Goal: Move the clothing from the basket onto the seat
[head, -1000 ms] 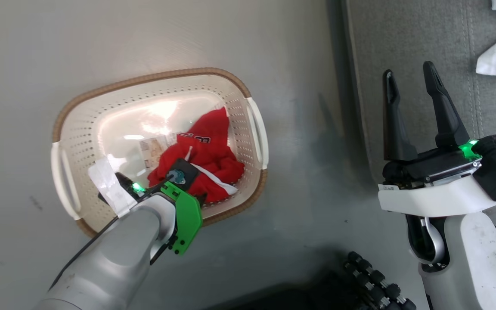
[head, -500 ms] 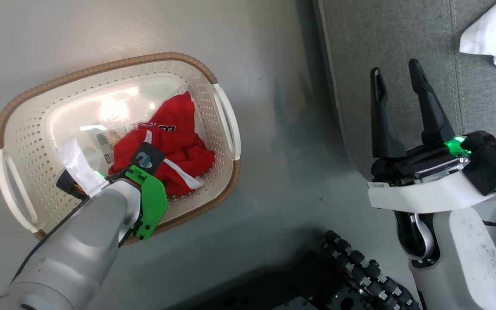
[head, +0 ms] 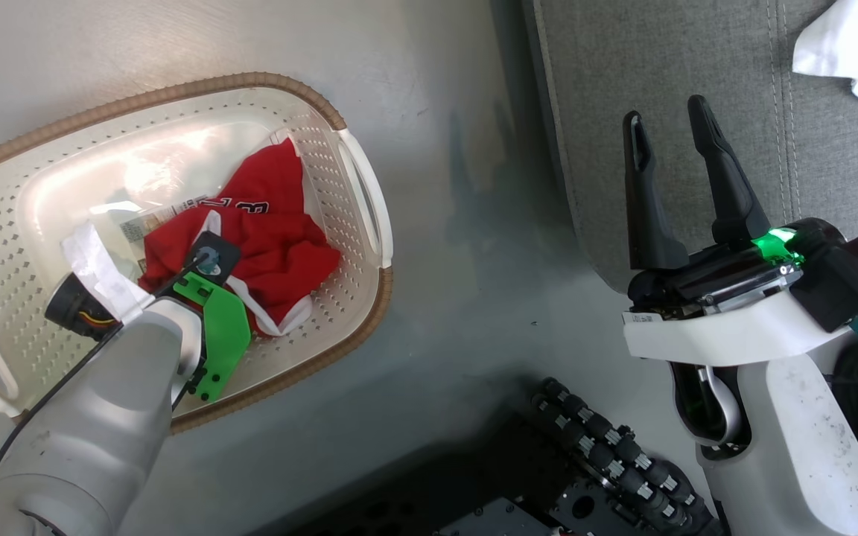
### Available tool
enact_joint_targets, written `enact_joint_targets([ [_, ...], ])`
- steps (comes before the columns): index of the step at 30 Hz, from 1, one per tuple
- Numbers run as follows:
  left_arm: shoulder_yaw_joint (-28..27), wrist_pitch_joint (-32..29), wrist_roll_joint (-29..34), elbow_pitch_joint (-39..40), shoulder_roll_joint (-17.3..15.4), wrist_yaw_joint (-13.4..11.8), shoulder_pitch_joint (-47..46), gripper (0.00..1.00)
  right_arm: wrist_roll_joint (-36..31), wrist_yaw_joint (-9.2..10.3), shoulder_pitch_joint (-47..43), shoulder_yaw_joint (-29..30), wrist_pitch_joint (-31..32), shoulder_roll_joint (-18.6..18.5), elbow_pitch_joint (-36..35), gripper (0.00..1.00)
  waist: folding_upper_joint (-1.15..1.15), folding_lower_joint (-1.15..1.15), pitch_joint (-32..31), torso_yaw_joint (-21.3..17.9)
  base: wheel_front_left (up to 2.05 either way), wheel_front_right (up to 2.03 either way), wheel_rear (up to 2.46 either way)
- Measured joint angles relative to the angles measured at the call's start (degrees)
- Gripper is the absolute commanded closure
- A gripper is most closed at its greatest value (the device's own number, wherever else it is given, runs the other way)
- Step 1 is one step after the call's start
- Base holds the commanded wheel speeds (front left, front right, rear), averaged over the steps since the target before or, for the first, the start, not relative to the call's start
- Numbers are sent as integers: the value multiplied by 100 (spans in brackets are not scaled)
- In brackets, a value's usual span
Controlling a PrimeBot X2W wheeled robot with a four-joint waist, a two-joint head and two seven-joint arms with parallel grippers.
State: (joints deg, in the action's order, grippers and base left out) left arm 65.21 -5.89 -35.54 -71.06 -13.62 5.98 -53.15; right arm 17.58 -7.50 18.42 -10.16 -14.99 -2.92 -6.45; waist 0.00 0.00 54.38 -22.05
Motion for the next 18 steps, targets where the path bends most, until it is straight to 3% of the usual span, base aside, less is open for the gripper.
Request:
enact_joint_targets([
  [16,30,-53,-60,-183,-24,-398,-51,0,92,0,8,-65,-1,0,-121,0,0,0,225,-137,0,0,0],
  [17,33,-64,-58,-189,-20,-402,-55,65,92,0,4,-54,-2,0,-134,0,0,0,224,-136,0,0,0],
  [18,34,-88,-58,-193,-14,-402,-57,100,91,0,1,-46,-2,0,-142,0,0,0,223,-134,0,0,0],
])
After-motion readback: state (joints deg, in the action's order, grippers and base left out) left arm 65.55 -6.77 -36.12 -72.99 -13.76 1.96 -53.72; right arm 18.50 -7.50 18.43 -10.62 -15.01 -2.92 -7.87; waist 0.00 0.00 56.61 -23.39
